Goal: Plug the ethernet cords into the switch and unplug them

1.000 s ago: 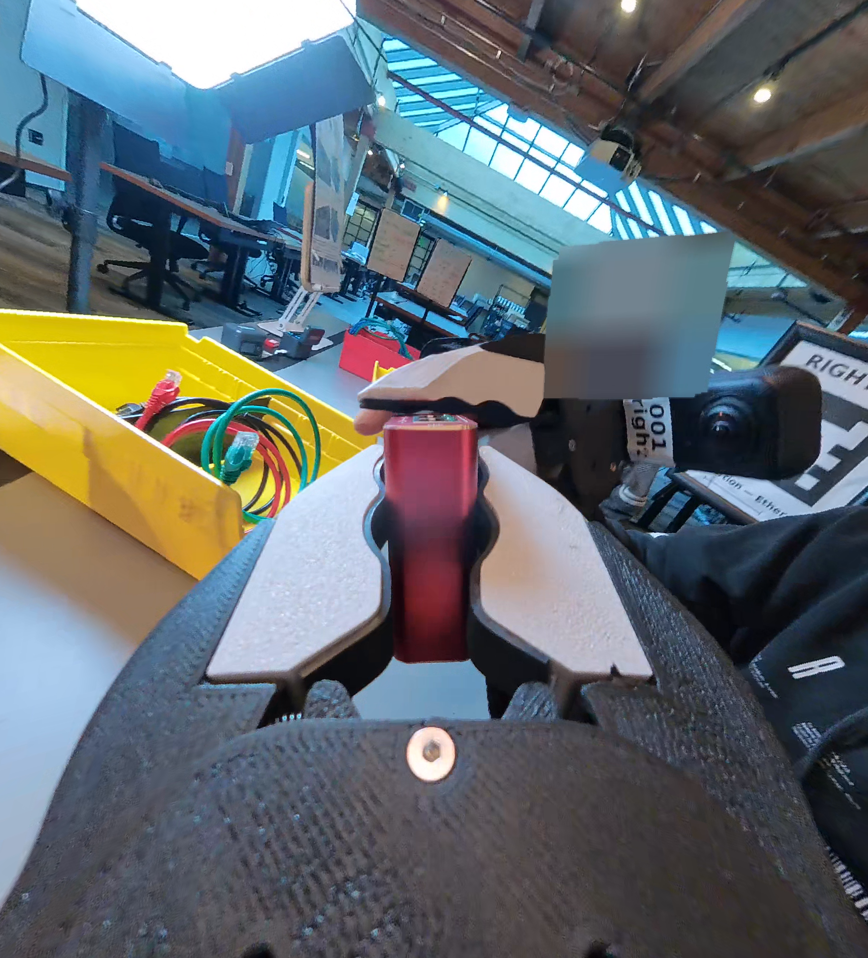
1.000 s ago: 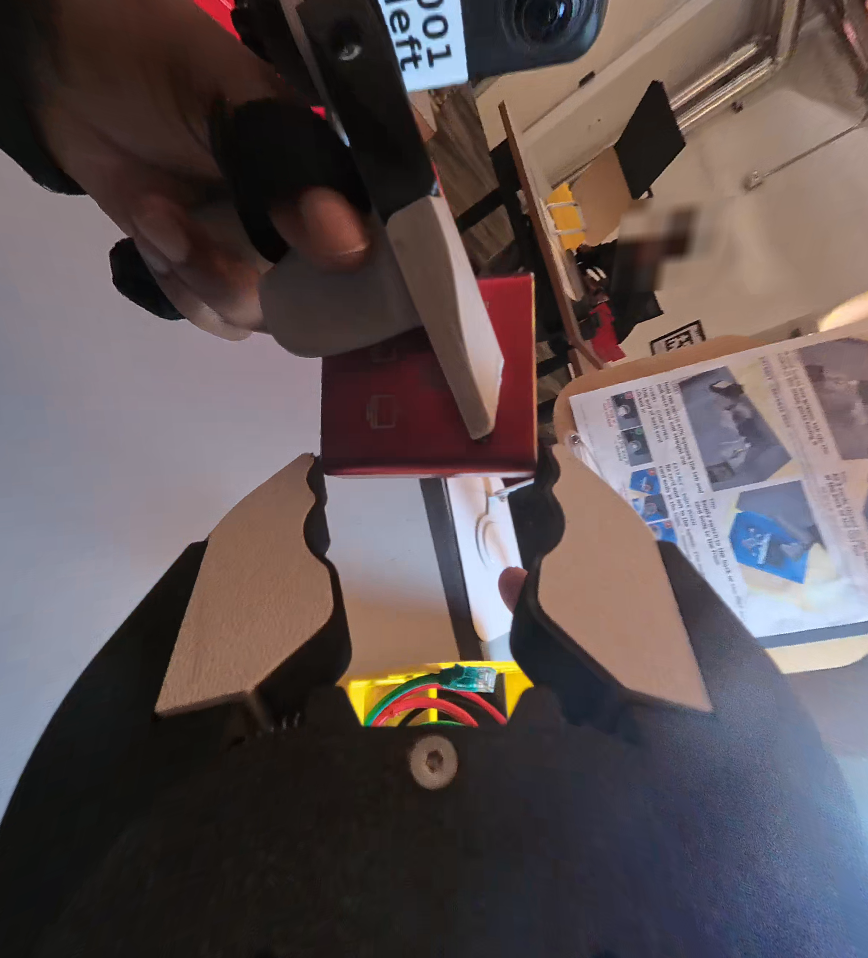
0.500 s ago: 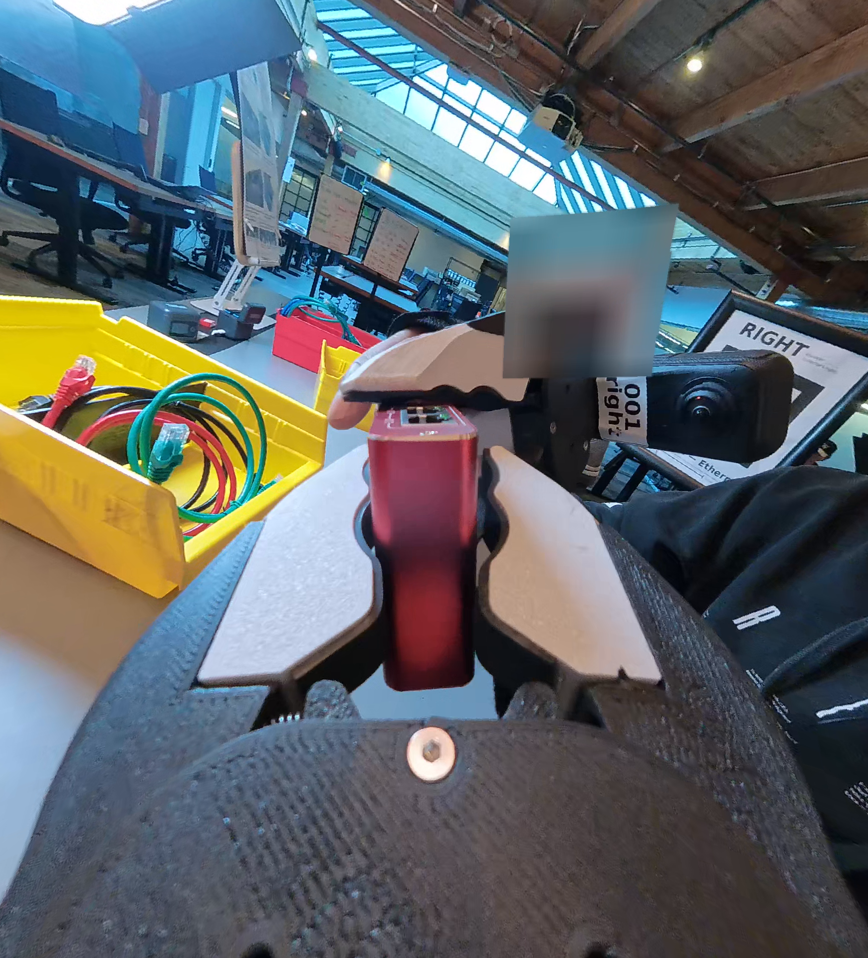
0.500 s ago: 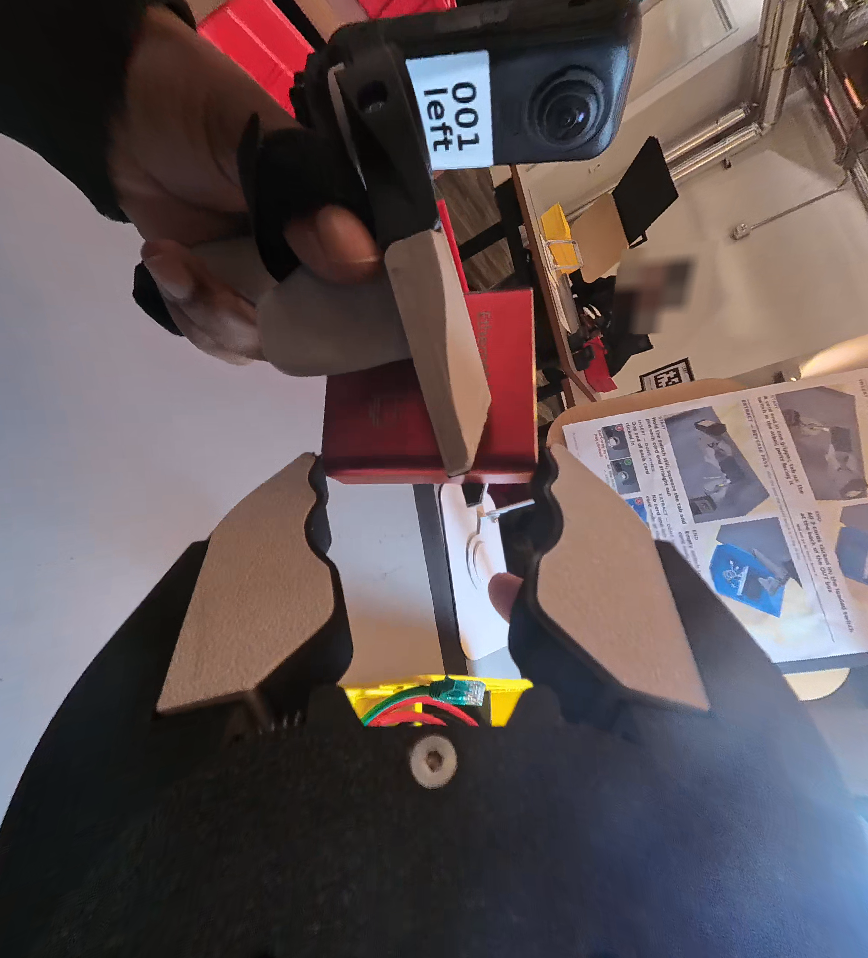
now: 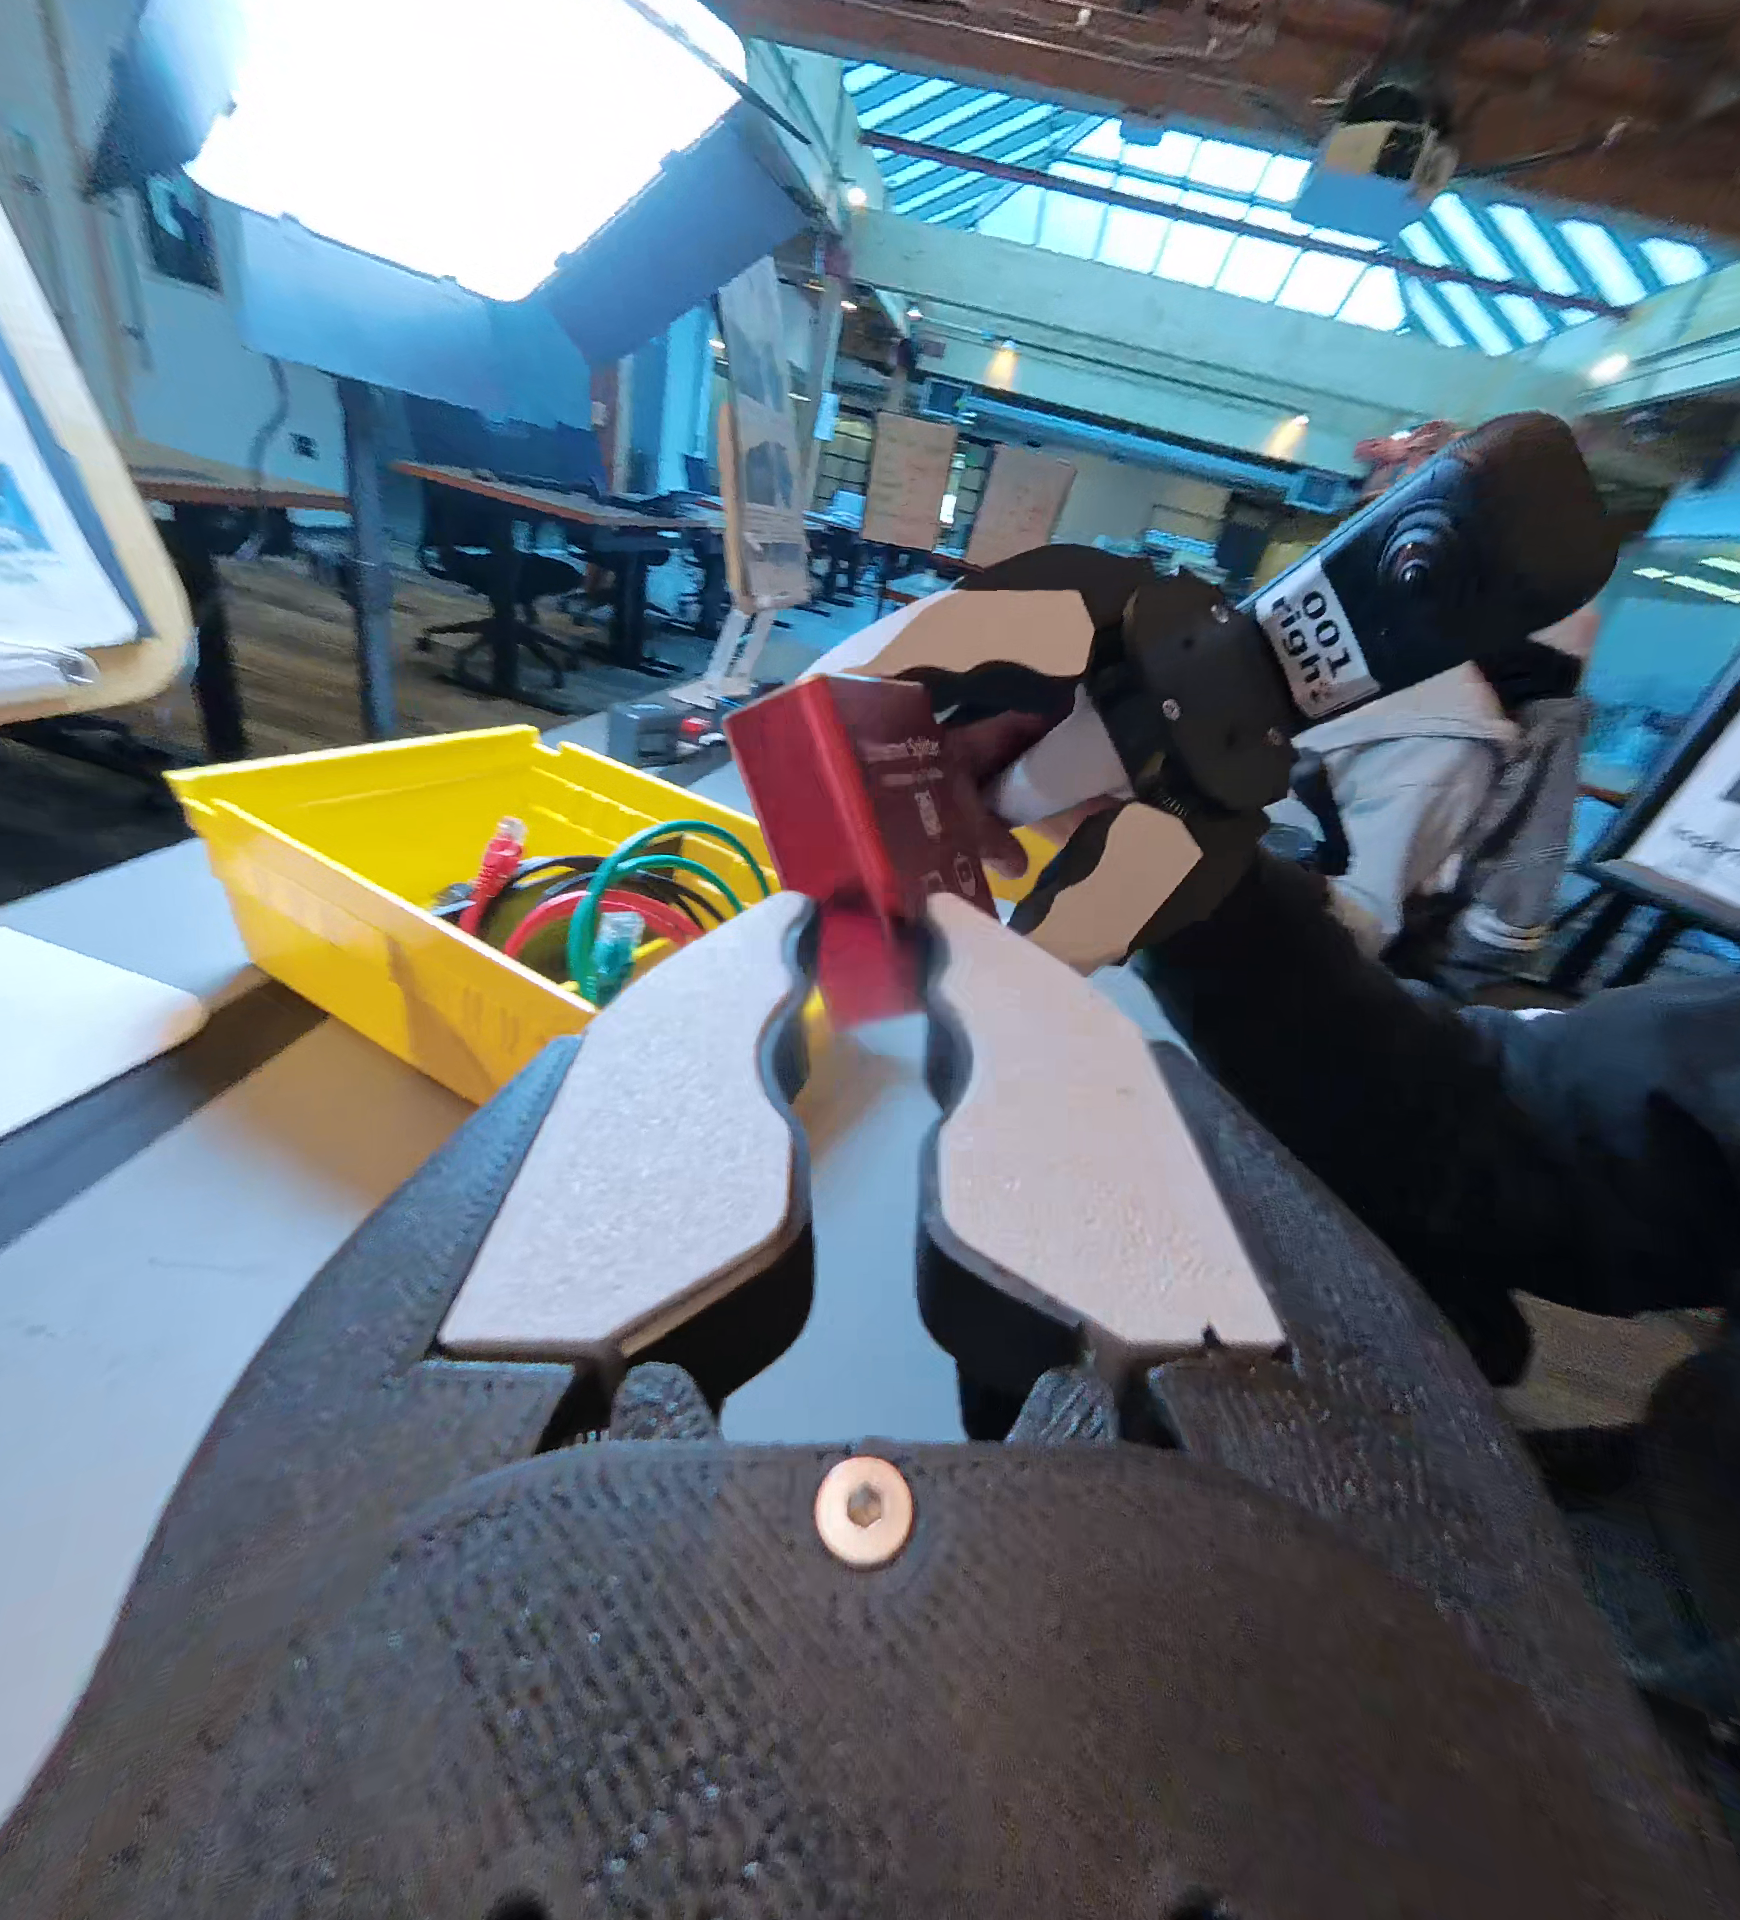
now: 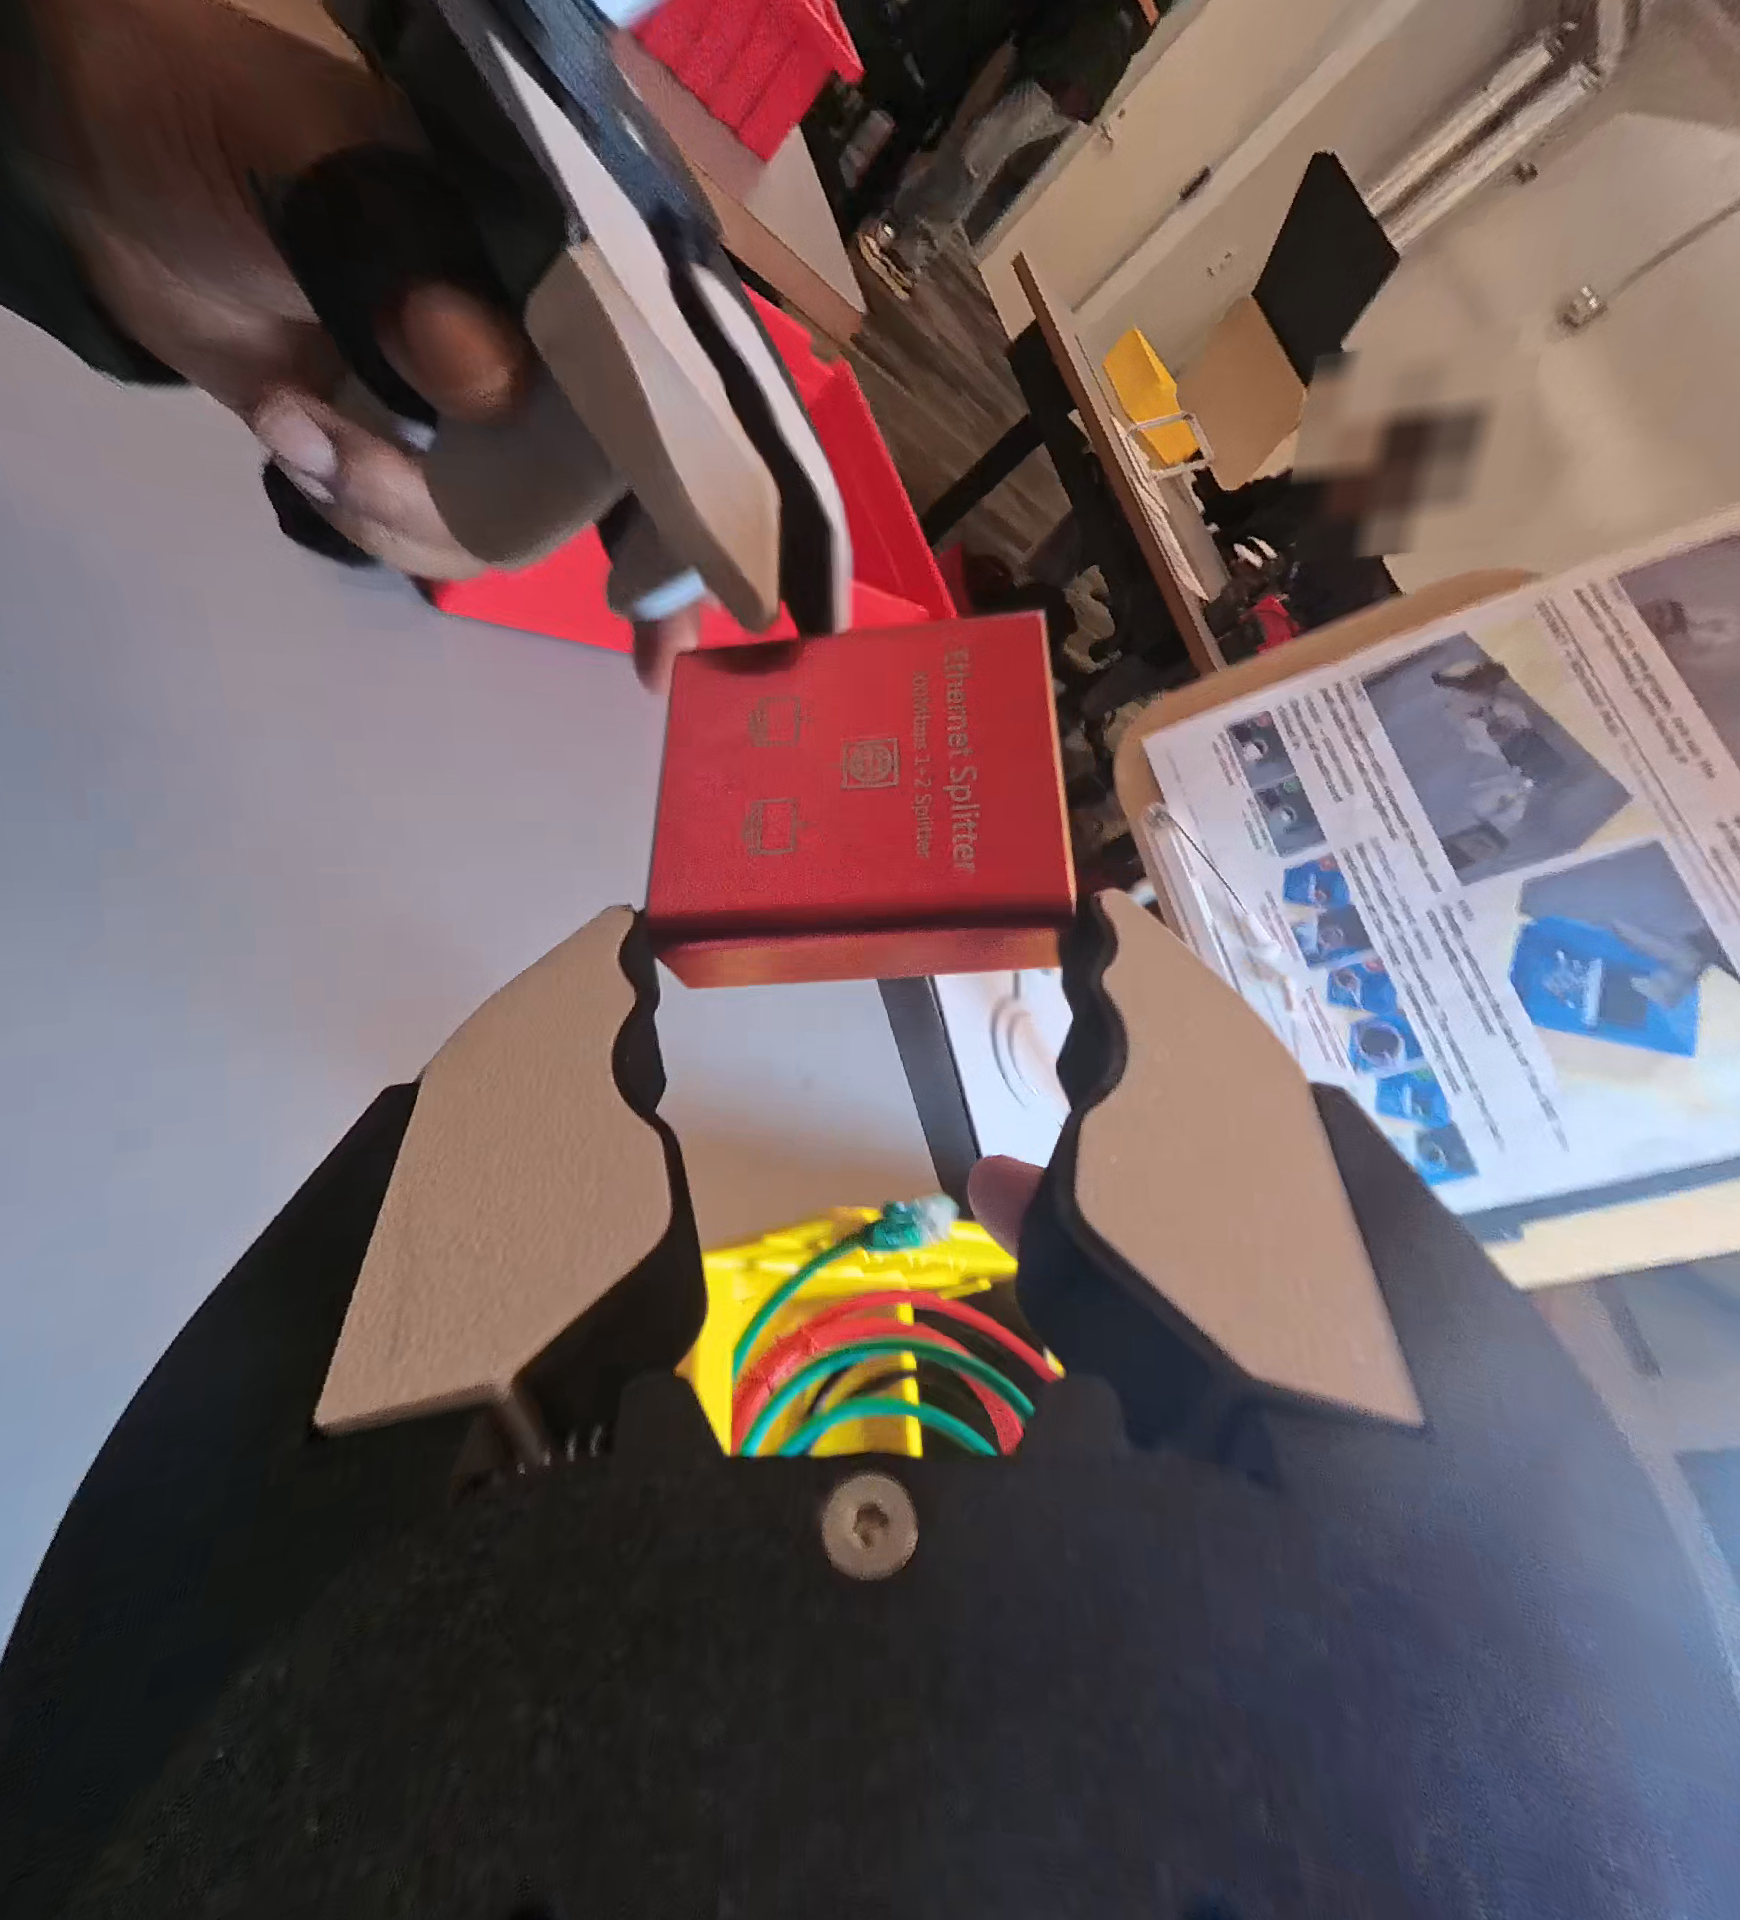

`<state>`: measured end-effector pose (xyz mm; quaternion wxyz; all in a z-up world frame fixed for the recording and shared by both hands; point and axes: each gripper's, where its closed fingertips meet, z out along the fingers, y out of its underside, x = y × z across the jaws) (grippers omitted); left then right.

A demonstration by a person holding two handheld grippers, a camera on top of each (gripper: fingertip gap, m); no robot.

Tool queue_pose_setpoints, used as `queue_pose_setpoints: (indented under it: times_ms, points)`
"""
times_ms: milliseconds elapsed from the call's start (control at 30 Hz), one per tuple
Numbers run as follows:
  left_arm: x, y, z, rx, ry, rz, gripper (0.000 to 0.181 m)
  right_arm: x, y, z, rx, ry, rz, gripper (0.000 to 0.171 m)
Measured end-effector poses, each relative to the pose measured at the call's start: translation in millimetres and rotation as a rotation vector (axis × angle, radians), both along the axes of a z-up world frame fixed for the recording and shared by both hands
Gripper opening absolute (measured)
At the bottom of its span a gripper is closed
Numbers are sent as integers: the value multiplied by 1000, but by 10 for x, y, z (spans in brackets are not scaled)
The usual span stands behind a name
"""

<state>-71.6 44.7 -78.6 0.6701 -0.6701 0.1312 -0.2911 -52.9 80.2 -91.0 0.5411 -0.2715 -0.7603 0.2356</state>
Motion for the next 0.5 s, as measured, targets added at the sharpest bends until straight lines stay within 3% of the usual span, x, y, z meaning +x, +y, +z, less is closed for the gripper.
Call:
queue_pose_setpoints:
  times_ms: [200, 367, 500]
  points:
    - [-341, -111, 123, 28, 60, 149, 17, 202, 812, 105, -90, 16, -184, 75]
    - [-395, -103, 19, -2, 128, 192, 16, 122, 1811, -205, -267, -172, -342, 74]
    - [-373, -92, -171, -61, 154, 178, 17, -13, 2369, -417, -313, -303, -429, 74]
